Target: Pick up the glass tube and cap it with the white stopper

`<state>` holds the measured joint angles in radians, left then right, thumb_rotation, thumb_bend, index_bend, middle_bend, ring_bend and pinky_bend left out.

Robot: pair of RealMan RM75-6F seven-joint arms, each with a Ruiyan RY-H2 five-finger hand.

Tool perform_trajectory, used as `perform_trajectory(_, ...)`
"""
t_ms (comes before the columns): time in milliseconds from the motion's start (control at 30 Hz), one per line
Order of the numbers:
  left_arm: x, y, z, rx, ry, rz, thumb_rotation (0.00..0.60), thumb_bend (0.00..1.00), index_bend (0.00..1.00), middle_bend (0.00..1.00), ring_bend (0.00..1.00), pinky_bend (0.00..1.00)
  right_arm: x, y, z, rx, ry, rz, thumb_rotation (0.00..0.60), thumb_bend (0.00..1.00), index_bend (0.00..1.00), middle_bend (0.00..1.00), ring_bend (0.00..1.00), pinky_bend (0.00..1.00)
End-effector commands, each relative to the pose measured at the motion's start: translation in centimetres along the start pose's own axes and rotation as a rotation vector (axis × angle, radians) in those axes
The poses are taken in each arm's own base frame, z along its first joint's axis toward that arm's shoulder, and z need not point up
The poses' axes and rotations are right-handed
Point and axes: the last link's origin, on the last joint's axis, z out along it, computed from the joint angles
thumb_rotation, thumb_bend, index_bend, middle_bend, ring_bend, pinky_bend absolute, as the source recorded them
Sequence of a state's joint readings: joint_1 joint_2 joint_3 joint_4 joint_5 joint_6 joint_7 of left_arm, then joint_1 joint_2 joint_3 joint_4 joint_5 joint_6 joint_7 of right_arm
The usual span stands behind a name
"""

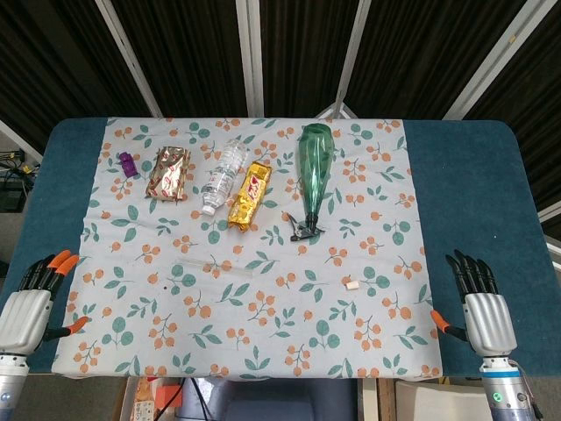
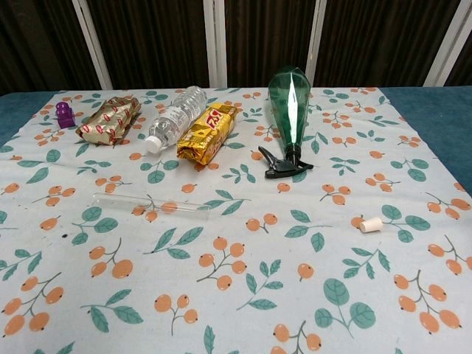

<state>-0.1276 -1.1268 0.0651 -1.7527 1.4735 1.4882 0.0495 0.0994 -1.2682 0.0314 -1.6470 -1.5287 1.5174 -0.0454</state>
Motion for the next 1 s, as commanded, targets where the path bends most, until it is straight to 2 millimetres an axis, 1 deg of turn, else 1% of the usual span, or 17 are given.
perform_trajectory(33,-0.1,0.0,0.0,-0.001,-0.004,0.012,0.600,0.21,0.04,0.03,0.00,0.00,0.0,0.0,0.0,0.002,0.001,0.003,0.600,0.26,0.00,0.00,0.00,0.00)
perform_trajectory(267,-0.6,0.2,0.3,-0.006,-0.023,0.040,0.600,0.21,0.04,0.04,0.00,0.00,0.0,-0.1,0.0,0.004,-0.007,0.009,0.600,0.26,0.00,0.00,0.00,0.00)
perform_trajectory(367,-0.8,0.8,1.1,-0.019,-0.027,0.041,0.600,0.21,0.04,0.05,0.00,0.00,0.0,-0.1,-0.1,-0.001,-0.008,0.019,0.600,0.26,0.00,0.00,0.00,0.00)
perform_trajectory(467,-1.0,2.0,2.4,-0.049,-0.031,0.046,0.600,0.21,0.09,0.10,0.00,0.00,-0.1,-0.1,0.0,-0.002,-0.013,0.029,0.600,0.26,0.00,0.00,0.00,0.00)
perform_trajectory(533,-1.1,3.1,3.4,-0.077,-0.035,0.059,0.600,0.21,0.13,0.15,0.00,0.00,-0.1,-0.1,0.0,-0.002,-0.016,0.032,0.600,0.26,0.00,0.00,0.00,0.00)
perform_trajectory(633,-1.7,5.5,5.6,-0.122,-0.056,0.068,0.600,0.23,0.16,0.18,0.00,0.00,-0.2,-0.1,0.0,0.000,-0.020,0.034,0.600,0.26,0.00,0.00,0.00,0.00)
perform_trajectory(667,-1.9,6.0,6.1,-0.128,-0.062,0.067,0.600,0.23,0.17,0.19,0.00,0.00,-0.2,-0.1,0.0,-0.002,-0.021,0.035,0.600,0.26,0.00,0.00,0.00,0.00)
perform_trajectory(733,-2.6,7.8,7.8,-0.149,-0.082,0.063,0.600,0.27,0.21,0.22,0.00,0.00,-0.1,0.0,0.0,-0.007,-0.021,0.044,0.600,0.26,0.00,0.00,0.00,0.00)
perform_trajectory(767,-2.9,8.3,8.4,-0.151,-0.089,0.063,0.600,0.29,0.23,0.23,0.00,0.00,-0.1,0.0,0.1,-0.008,-0.020,0.047,0.600,0.26,0.00,0.00,0.00,0.00)
perform_trajectory(833,-3.9,9.9,10.0,-0.161,-0.113,0.061,0.600,0.33,0.28,0.25,0.00,0.00,-0.1,0.0,0.1,-0.008,-0.021,0.051,0.600,0.26,0.00,0.00,0.00,0.00)
perform_trajectory(1000,-6.4,13.1,12.6,-0.161,-0.173,0.068,0.600,0.36,0.33,0.27,0.00,0.00,-0.2,-0.1,0.1,-0.005,-0.030,0.056,0.600,0.26,0.00,0.00,0.00,0.00)
